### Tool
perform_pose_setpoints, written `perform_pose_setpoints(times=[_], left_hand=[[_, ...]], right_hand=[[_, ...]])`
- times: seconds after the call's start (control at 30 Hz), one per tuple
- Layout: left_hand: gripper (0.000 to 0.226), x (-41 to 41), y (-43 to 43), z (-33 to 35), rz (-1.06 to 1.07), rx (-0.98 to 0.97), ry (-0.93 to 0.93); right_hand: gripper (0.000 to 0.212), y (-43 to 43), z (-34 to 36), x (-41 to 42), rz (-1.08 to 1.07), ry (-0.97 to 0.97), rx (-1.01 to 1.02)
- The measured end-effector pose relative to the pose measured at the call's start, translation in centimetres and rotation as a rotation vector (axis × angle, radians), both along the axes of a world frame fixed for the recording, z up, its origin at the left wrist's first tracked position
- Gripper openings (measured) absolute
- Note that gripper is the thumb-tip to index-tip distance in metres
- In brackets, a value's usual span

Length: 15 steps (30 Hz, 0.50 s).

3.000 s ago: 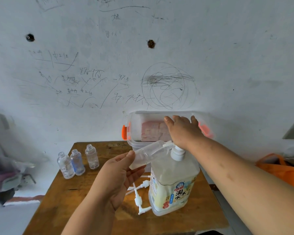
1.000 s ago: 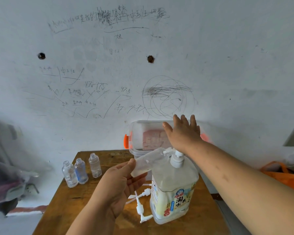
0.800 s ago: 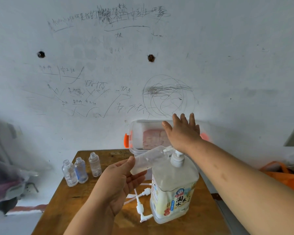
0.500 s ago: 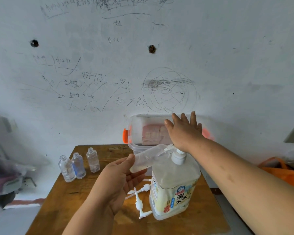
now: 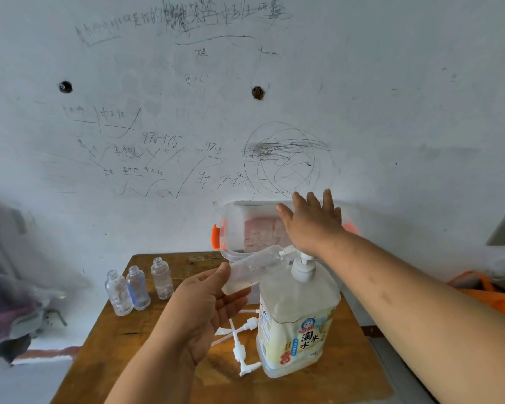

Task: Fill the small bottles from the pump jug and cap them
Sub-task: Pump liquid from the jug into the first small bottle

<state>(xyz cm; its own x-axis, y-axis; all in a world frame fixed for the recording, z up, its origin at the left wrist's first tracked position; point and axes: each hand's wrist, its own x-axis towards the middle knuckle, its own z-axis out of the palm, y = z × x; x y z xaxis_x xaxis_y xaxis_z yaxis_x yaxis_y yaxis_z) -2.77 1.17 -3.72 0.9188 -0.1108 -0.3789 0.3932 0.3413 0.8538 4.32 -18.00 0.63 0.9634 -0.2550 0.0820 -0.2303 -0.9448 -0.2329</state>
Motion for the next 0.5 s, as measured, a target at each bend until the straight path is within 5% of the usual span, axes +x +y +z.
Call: perform_pose_setpoints(times=[0.3, 0.5], left_hand=[[0.018, 0.6, 0.0, -0.8, -0.006, -0.004, 0.016], [0.020, 0.3, -0.2, -1.3, 0.013, 0.013, 0.033]], right_hand=[[0.054, -0.5, -1.6, 1.0, 0.038, 0.082, -0.103], [0.054, -0.1, -2.1, 0.2, 0.016, 0.076, 0.023]])
